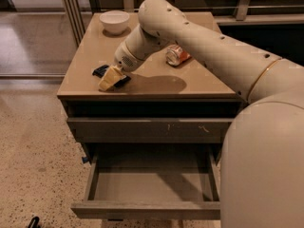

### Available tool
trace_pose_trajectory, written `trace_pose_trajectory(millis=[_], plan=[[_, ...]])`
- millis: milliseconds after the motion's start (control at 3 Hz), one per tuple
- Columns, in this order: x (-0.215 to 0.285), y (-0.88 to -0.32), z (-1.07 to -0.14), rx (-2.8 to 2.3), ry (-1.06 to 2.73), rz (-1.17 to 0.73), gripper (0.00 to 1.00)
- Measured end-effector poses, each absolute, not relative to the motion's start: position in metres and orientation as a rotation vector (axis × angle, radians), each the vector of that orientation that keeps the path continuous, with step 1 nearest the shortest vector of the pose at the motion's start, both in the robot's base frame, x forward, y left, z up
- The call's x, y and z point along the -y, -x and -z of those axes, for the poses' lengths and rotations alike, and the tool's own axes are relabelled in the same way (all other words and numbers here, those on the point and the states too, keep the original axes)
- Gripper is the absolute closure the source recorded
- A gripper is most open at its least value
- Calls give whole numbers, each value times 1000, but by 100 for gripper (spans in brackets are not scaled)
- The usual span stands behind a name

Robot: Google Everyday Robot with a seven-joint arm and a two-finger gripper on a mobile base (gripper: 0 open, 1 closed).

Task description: Place rxbar blueberry into middle drawer

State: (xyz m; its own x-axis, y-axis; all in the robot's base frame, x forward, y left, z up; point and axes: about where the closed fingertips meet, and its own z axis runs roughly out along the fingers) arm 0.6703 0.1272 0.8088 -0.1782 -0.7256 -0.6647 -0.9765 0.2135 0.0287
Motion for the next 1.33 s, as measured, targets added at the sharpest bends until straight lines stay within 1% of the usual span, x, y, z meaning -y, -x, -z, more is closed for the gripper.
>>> trace_pose_trajectory(millis=[1333], plan=[[-131, -669, -833, -1940, 1606, -664, 100]])
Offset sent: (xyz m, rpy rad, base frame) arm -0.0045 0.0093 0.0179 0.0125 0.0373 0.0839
